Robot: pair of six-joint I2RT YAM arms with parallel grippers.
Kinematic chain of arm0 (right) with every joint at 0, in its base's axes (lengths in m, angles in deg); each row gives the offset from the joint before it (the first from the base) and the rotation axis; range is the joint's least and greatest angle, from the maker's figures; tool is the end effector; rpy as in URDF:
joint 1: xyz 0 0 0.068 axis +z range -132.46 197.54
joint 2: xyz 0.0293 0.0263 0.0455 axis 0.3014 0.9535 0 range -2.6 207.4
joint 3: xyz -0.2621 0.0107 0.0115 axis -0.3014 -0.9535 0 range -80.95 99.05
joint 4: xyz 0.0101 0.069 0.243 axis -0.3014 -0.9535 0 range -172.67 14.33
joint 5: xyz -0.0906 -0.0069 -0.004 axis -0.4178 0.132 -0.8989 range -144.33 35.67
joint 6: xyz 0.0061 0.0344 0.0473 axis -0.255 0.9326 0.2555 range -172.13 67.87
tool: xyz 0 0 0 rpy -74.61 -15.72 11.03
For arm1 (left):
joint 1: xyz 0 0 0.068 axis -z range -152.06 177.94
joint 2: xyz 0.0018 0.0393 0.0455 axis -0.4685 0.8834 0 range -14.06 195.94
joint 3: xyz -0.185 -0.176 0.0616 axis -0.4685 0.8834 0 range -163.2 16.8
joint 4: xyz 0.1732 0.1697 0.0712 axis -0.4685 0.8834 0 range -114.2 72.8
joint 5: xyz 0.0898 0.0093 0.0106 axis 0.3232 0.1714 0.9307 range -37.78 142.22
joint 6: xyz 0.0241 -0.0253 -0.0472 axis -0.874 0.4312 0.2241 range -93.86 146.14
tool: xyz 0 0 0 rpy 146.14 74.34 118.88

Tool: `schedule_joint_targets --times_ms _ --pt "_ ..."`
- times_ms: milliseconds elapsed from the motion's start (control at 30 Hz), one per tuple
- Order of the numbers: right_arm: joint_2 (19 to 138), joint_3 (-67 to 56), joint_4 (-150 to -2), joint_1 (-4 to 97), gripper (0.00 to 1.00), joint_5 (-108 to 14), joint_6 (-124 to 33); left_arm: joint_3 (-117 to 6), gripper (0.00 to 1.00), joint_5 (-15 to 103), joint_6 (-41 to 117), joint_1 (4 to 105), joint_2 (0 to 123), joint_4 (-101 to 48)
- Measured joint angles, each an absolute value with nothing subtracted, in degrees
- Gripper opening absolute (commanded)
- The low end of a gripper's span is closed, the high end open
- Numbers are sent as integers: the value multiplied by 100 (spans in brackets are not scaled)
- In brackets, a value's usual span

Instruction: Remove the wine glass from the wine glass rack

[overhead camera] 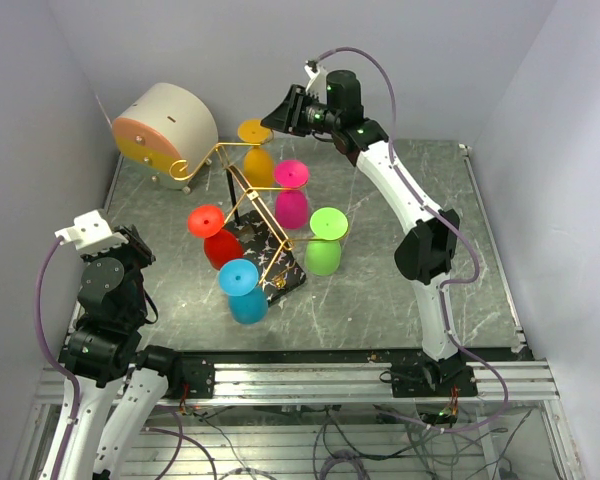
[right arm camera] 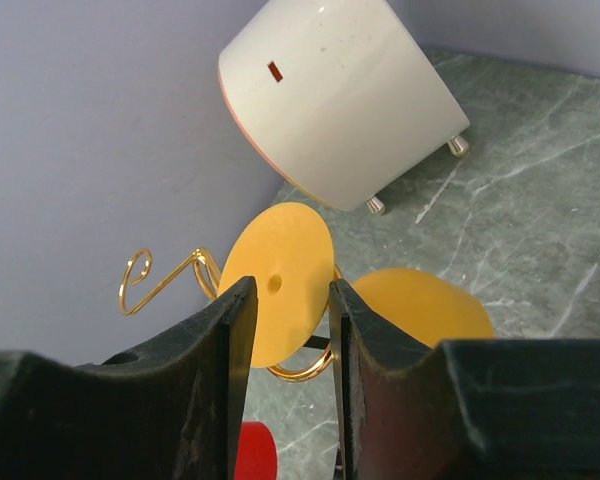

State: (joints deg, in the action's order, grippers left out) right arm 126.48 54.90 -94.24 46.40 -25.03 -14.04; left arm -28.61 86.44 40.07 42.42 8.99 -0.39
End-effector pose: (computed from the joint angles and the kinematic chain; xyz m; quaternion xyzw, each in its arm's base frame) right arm 0.4415 0.2672 0.3748 -0.0986 0.7612 0.5002 0.4007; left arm 0.0941 0.0004 0.3552 -0.2021 0.6853 0.0405 0.6985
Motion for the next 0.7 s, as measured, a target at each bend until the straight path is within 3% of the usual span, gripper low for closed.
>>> schedule_joint_targets --times_ms 500,700 --pt "12643 5233 -9118 4732 29 -2297 -1245 -2861 38 8640 4007 4242 908 -39" --pt "12643 5233 -9113 4736 20 -2315 -1216 -2859 38 8622 4007 4242 917 -41"
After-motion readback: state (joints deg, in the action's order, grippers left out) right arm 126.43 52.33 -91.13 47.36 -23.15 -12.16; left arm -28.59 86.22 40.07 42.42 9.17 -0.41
